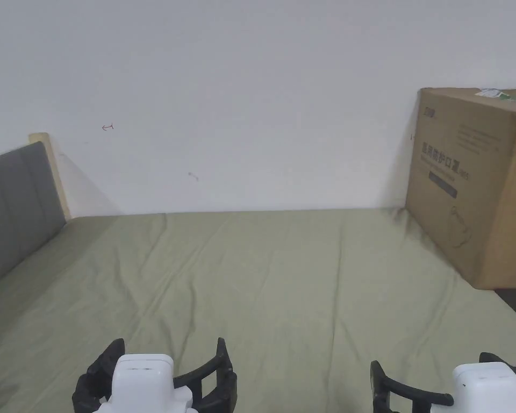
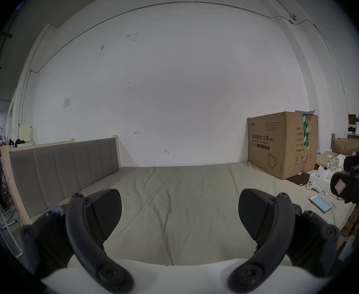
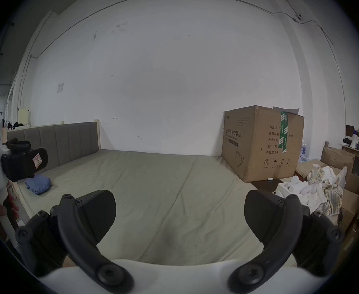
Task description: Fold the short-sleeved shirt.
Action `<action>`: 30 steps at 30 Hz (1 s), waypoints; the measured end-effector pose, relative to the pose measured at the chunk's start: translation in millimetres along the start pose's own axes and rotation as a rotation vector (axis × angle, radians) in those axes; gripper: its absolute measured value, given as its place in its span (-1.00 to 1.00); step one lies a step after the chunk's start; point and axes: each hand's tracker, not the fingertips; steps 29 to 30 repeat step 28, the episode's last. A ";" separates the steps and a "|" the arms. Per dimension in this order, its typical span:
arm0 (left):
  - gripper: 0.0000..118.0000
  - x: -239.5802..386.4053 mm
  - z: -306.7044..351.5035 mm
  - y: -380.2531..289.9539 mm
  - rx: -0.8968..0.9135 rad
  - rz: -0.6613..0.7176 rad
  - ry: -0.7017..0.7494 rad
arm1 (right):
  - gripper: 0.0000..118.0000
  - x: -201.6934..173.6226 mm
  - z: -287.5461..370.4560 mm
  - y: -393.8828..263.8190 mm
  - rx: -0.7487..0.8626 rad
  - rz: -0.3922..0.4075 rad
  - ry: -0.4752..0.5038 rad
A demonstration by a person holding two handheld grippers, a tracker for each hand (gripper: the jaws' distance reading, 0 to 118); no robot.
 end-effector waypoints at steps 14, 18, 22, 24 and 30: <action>0.91 -3.7 -1.8 0.5 -0.009 0.025 0.005 | 1.00 -12.1 0.1 3.0 -0.004 0.058 -0.007; 0.91 -2.9 -1.7 0.7 -0.009 0.018 0.005 | 1.00 -14.4 0.9 2.7 0.004 0.065 -0.017; 0.91 -3.7 -1.8 0.9 -0.009 0.021 0.006 | 1.00 -20.9 -0.4 3.3 0.008 0.092 -0.016; 0.91 -4.6 -1.9 0.9 -0.009 0.026 0.006 | 1.00 -23.4 -1.1 3.0 0.005 0.106 -0.013; 0.91 -5.9 -0.6 1.3 -0.006 0.034 0.009 | 1.00 -24.0 2.6 2.3 0.015 0.108 -0.011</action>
